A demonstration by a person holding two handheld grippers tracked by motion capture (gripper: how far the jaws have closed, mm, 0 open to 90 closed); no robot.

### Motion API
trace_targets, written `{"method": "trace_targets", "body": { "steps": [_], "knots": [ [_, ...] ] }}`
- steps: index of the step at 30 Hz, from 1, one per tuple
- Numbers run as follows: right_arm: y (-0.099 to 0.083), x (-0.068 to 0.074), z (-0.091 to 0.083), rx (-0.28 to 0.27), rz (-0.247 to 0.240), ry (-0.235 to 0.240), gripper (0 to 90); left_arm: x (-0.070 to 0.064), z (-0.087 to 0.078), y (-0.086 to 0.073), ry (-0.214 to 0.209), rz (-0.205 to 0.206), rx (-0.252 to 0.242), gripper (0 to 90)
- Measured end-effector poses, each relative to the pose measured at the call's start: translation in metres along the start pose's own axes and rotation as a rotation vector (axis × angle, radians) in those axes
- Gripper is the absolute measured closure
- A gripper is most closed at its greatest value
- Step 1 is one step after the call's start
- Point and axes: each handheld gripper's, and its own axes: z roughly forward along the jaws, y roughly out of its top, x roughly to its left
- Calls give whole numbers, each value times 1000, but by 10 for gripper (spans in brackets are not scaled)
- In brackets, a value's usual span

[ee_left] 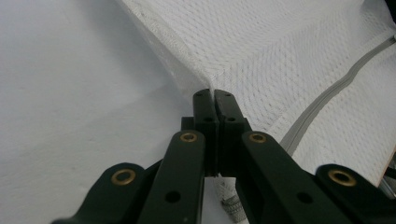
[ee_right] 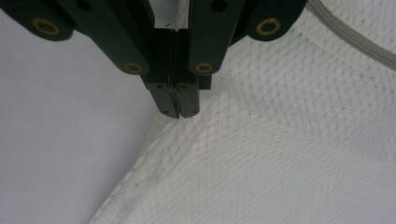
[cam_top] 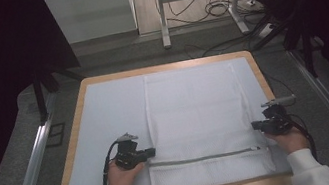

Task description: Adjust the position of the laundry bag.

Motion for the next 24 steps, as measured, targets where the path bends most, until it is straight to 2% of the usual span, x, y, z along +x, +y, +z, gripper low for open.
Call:
{"method": "trace_targets", "body": {
  "steps": [14, 24],
  "knots": [
    [6, 9, 5, -16, -12, 4, 881, 7, -7, -1, 13, -6, -4, 900],
    [14, 18, 11, -27, -26, 2, 881, 18, -14, -2, 29, -26, -11, 900]
  ]
}}
